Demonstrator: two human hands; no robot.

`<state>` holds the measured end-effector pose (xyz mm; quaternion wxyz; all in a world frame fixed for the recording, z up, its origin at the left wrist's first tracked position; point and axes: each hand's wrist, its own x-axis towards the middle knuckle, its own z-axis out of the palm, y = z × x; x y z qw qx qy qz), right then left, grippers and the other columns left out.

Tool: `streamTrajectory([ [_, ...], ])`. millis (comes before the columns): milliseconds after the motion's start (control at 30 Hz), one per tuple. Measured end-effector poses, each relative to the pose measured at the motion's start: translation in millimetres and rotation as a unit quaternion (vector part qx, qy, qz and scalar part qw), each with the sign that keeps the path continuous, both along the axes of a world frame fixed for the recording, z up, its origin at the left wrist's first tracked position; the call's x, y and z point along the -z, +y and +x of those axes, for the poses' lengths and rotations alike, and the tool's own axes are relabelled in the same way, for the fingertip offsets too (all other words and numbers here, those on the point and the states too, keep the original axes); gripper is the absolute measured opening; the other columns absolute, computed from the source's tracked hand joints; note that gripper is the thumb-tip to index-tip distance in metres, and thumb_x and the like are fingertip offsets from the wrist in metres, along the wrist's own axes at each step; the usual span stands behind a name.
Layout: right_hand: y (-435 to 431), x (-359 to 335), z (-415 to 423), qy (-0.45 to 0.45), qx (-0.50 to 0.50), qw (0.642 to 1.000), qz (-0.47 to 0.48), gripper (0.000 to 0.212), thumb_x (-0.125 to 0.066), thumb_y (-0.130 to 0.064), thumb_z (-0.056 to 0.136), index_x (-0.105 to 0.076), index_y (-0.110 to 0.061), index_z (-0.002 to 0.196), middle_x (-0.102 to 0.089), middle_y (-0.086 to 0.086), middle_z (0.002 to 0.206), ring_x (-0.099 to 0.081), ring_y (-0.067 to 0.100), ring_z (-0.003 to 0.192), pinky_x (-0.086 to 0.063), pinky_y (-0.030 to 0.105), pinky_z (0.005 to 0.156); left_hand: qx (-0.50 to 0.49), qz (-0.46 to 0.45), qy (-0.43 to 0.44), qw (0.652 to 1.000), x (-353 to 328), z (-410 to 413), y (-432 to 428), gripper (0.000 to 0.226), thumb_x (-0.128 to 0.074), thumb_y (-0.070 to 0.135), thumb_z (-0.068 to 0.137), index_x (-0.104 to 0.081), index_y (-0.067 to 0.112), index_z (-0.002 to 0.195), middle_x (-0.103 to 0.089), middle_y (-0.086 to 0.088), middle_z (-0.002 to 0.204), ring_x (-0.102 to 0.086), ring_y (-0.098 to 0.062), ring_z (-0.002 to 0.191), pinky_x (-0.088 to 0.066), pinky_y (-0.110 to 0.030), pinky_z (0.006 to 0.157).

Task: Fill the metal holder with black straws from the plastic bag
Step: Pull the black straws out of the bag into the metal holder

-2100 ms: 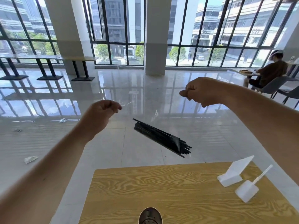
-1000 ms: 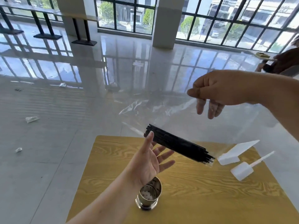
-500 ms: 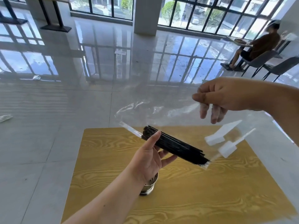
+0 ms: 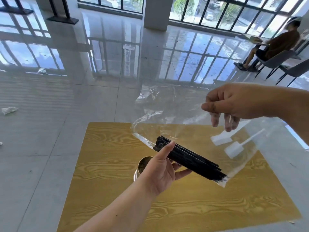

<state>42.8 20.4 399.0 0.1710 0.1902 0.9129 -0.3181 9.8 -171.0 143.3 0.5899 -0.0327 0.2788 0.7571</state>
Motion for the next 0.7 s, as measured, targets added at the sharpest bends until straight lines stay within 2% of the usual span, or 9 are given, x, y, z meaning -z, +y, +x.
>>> streamTrajectory([
  [133, 5.4, 16.1, 17.0, -0.023, -0.007, 1.0, 0.002, 0.041, -0.065, -0.059, 0.085, -0.069, -0.02, 0.076, -0.084, 0.007, 0.087, -0.077, 0.031, 0.061, -0.061, 0.031, 0.054, 0.006, -0.007, -0.009, 1.0, 14.0, 26.1, 1.3, 0.064, -0.094, 0.043, 0.075, -0.063, 0.008, 0.118, -0.07, -0.021, 0.125, -0.07, -0.038, 0.12, -0.058, -0.061, 0.096],
  [267, 10.1, 32.0, 31.7, -0.031, -0.025, 0.999, 0.019, 0.041, -0.064, -0.047, 0.101, -0.066, -0.009, 0.087, -0.083, 0.006, 0.086, -0.077, 0.029, 0.058, -0.061, 0.03, 0.053, 0.002, -0.006, -0.025, 1.0, 26.6, 51.2, 3.1, 0.059, -0.092, 0.043, 0.078, -0.064, 0.008, 0.116, -0.069, -0.021, 0.126, -0.068, -0.039, 0.124, -0.057, -0.061, 0.098],
  [333, 10.9, 37.1, 37.1, -0.041, -0.033, 0.998, 0.028, 0.039, -0.063, -0.045, 0.103, -0.067, -0.01, 0.088, -0.083, 0.005, 0.087, -0.077, 0.029, 0.058, -0.063, 0.031, 0.054, -0.003, -0.004, -0.042, 0.999, 32.1, 63.4, 3.8, 0.057, -0.089, 0.04, 0.082, -0.062, 0.007, 0.119, -0.069, -0.021, 0.126, -0.068, -0.04, 0.125, -0.056, -0.063, 0.099],
  [433, 11.5, 43.1, 45.8, -0.06, -0.039, 0.997, 0.031, 0.038, -0.064, -0.047, 0.103, -0.068, -0.014, 0.084, -0.083, 0.004, 0.087, -0.078, 0.029, 0.059, -0.063, 0.03, 0.054, -0.008, -0.002, -0.065, 0.998, 38.0, 80.5, 6.0, 0.063, -0.093, 0.038, 0.078, -0.059, 0.008, 0.122, -0.07, -0.02, 0.124, -0.071, -0.038, 0.117, -0.059, -0.06, 0.094],
  [600, 11.9, 52.3, 58.1, -0.077, -0.052, 0.995, 0.041, 0.038, -0.064, -0.046, 0.103, -0.068, -0.016, 0.08, -0.083, 0.003, 0.085, -0.078, 0.029, 0.058, -0.06, 0.028, 0.052, -0.012, -0.003, -0.082, 0.997, 47.5, 100.7, 8.8, 0.06, -0.09, 0.036, 0.083, -0.056, 0.007, 0.124, -0.068, -0.021, 0.125, -0.068, -0.039, 0.121, -0.058, -0.061, 0.095],
  [700, 12.0, 56.6, 61.1, -0.086, -0.06, 0.993, 0.052, 0.038, -0.064, -0.047, 0.103, -0.068, -0.017, 0.081, -0.083, 0.003, 0.085, -0.078, 0.029, 0.057, -0.061, 0.028, 0.052, -0.012, -0.001, -0.086, 0.996, 51.4, 109.7, 10.8, 0.065, -0.093, 0.037, 0.079, -0.057, 0.006, 0.124, -0.068, -0.022, 0.126, -0.069, -0.039, 0.119, -0.058, -0.061, 0.094],
])
